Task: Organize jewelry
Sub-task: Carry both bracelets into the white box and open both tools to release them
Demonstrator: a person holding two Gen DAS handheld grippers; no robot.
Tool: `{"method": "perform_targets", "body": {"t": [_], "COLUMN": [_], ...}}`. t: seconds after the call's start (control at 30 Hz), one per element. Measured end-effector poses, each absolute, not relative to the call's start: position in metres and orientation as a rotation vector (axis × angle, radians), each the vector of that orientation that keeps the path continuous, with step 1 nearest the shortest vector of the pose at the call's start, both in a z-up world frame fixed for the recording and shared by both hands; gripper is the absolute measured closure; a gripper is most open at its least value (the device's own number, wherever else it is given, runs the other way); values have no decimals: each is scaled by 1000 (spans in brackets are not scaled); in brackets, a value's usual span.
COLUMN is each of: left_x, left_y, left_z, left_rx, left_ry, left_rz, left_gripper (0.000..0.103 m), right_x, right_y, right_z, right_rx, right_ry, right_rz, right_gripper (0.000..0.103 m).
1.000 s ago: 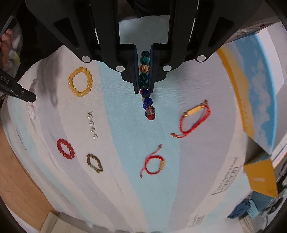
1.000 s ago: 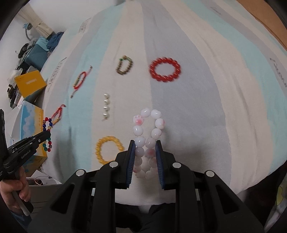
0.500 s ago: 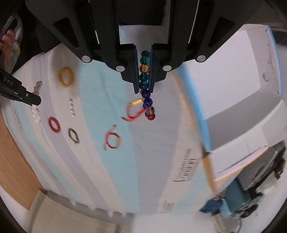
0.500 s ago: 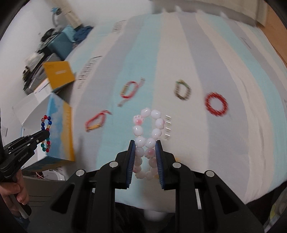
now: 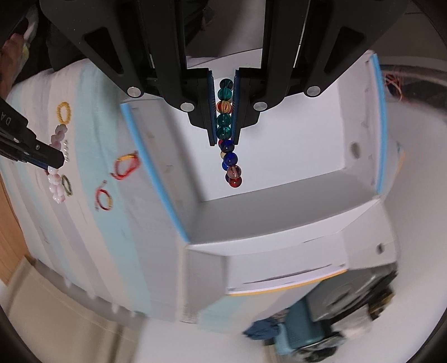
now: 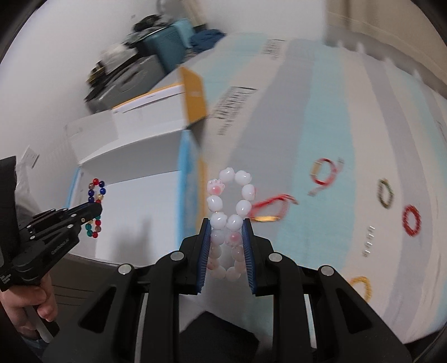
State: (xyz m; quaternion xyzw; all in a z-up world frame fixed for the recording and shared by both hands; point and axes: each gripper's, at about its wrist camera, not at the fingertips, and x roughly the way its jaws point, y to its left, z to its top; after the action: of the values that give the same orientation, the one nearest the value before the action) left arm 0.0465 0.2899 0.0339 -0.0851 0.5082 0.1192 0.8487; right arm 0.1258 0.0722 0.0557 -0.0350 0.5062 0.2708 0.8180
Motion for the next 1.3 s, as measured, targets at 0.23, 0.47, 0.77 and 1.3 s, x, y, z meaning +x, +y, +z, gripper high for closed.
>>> {"method": "perform_targets", "body": {"t": [0.23,0.47,0.77,1.3], "left_x": [20,9,14,21], "left_y": [343,378,407,424], "left_z": [23,-10,-61,-99], "left_rx": [-234,-305,-372,-351], "left_ry": [1088,1146,1237,1362], "left_rz": [320,360,374,421], "left_gripper": [94,94,94,94], "right_x": [108,106,116,127], "right_y": [150,203,243,264], "right_z": [49,12,-35,-83], "right_rx": [-145,-198,-267,-348], "right_ry": [1092,1182,1300,1411], "right_rz": [674,713,689,613], "right_gripper": [82,82,82,82]}}
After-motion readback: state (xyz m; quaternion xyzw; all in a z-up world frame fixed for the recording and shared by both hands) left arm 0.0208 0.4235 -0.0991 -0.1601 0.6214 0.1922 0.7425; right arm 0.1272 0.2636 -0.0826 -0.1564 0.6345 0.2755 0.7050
